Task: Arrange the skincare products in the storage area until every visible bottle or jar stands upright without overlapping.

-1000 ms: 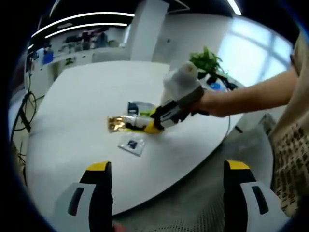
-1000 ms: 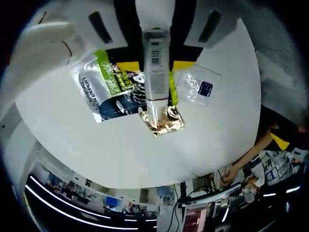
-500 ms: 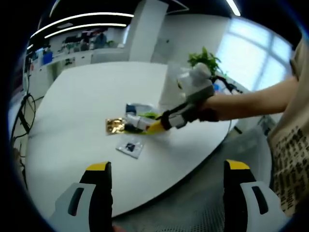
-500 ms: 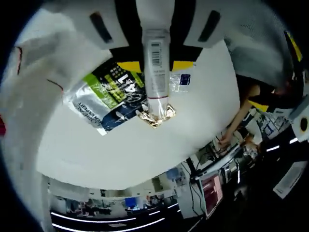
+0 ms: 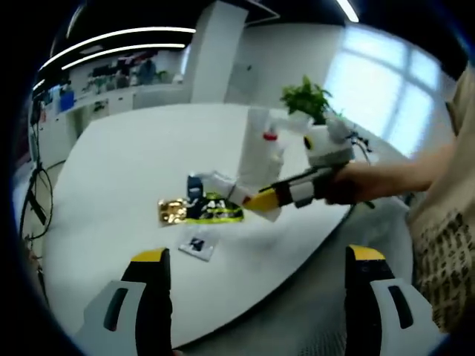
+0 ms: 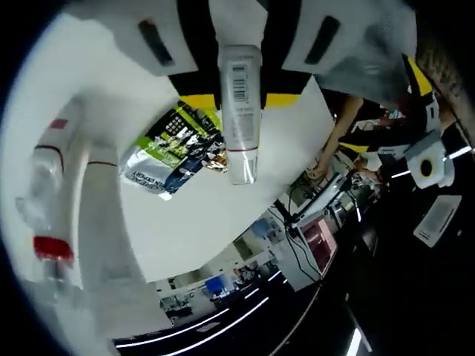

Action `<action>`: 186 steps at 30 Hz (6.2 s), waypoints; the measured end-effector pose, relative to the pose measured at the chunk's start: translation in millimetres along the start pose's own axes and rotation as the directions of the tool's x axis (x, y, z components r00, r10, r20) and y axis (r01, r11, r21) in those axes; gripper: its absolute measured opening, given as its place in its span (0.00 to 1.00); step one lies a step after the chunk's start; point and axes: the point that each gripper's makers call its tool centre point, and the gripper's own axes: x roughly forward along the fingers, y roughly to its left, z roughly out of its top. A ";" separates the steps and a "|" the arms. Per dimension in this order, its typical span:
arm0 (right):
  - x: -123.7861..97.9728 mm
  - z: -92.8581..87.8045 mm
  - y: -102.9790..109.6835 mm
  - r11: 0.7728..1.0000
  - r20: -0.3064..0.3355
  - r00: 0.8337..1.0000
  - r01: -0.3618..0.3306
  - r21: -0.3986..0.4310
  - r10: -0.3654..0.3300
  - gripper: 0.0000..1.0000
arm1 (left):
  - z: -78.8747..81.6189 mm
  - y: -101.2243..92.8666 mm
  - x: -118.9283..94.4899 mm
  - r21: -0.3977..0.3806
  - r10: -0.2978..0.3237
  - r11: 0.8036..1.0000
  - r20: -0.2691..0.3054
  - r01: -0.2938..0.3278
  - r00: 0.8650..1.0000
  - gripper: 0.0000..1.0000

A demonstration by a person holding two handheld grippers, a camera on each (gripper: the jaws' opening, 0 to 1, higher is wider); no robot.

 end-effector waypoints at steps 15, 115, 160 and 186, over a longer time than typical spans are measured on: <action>-49.2 24.5 61.6 0.966 0.205 0.953 -0.245 0.086 0.223 0.20 | 41.1 -28.8 3.1 0.011 -0.083 0.997 0.079 0.083 0.993 0.95; -121.4 80.6 73.8 0.970 0.360 0.931 0.033 -0.241 0.058 0.21 | 58.0 -92.8 75.6 0.346 -0.298 0.866 -0.223 0.361 0.928 0.20; -64.0 16.5 -8.3 0.865 0.113 0.960 0.280 -0.417 -0.256 0.21 | -10.3 -42.5 174.2 0.533 -0.224 0.751 -0.350 0.390 0.910 0.17; -60.7 12.3 -27.1 0.872 0.121 0.943 0.332 -0.361 -0.309 0.28 | -4.6 -38.4 194.8 0.559 -0.281 0.703 -0.351 0.440 0.893 0.16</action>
